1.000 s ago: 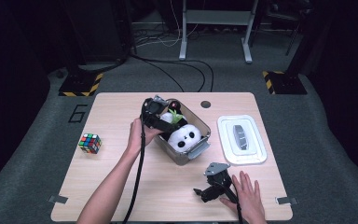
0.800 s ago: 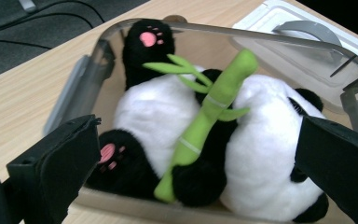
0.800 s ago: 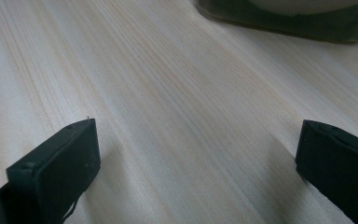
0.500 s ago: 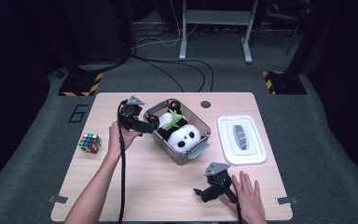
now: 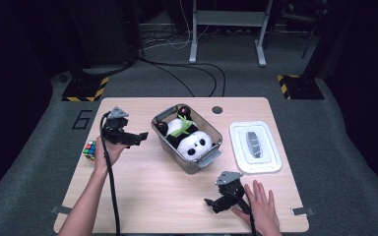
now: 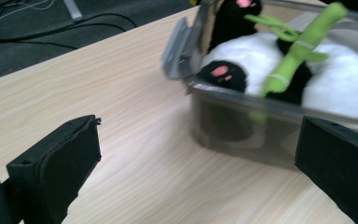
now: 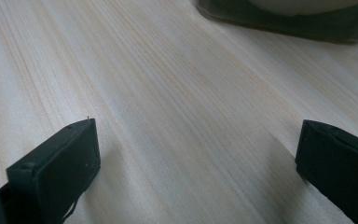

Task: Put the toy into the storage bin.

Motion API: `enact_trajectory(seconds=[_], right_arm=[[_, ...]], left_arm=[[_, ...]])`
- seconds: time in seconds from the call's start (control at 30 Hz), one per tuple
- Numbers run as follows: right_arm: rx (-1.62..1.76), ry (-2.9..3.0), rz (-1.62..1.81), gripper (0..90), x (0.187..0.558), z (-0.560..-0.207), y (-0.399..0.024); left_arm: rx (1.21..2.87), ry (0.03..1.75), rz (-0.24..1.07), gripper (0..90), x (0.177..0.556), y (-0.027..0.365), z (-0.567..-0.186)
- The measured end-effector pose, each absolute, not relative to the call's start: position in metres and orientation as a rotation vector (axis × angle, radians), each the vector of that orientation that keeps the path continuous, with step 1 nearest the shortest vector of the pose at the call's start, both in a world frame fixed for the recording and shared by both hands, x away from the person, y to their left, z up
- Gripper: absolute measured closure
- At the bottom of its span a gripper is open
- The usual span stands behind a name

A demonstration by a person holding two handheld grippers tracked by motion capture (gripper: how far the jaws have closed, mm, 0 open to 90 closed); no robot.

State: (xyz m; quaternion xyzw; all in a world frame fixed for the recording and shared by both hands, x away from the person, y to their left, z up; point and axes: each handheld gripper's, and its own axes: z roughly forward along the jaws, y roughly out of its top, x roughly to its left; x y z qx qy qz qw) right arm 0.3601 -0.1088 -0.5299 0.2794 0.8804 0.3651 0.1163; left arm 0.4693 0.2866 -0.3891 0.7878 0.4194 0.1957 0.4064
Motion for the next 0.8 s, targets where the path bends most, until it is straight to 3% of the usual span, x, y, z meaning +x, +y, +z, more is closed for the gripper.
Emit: enact_trajectory(seconds=[0.8], right_arm=[[0.819,2.578,1.070,0.0,0.360,-0.530,-0.109]], left_arm=[[1.851,1.405,0.619,0.0,0.467,0.395,-0.455]])
